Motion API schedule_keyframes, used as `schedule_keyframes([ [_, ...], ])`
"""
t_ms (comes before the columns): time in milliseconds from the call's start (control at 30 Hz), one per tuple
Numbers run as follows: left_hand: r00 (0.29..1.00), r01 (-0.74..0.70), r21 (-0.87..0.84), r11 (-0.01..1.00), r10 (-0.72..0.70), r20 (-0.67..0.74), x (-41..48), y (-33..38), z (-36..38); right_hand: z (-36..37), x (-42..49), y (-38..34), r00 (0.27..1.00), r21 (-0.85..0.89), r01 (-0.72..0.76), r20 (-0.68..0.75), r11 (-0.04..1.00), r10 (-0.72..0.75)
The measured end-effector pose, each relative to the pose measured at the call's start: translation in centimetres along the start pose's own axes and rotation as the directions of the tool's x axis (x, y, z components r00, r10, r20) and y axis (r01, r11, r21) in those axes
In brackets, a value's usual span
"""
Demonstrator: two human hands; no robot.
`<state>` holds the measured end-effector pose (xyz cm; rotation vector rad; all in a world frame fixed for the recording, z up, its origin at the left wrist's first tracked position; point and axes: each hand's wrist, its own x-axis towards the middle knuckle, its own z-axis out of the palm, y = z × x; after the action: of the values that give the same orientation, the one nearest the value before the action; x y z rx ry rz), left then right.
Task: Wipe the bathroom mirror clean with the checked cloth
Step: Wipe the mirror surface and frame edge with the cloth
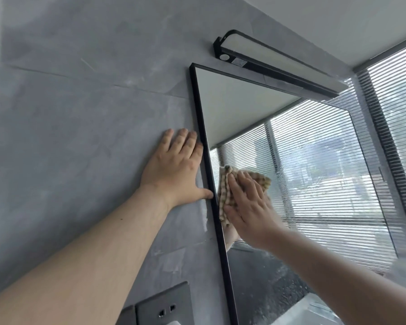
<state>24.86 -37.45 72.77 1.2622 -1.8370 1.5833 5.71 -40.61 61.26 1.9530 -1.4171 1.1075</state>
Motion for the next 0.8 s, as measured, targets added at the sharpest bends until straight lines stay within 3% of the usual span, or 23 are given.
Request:
schedule_keyframes([
  [200, 1.0, -0.007, 0.006, 1.0, 0.007, -0.012, -0.1, 0.1, -0.1, -0.5, 0.3, -0.5, 1.0, 0.005, 0.018, 0.001, 1.0, -0.018],
  [467, 1.0, -0.017, -0.015, 1.0, 0.017, -0.017, -0.1, 0.1, 0.1, -4.7, 7.9, -1.9, 0.994, 0.081, 0.072, -0.085, 0.994, -0.065],
  [633, 1.0, -0.013, -0.029, 0.999, 0.013, -0.028, -0.1, 0.1, 0.2, -2.2, 4.3, -0.9, 0.989, 0.052, 0.113, -0.105, 0.992, -0.107],
  [800, 1.0, -0.015, 0.011, 1.0, 0.015, -0.016, -0.1, -0.1, 0.0, 1.7, -3.9, 1.8, 0.986, -0.085, 0.153, 0.082, 0.985, -0.146],
])
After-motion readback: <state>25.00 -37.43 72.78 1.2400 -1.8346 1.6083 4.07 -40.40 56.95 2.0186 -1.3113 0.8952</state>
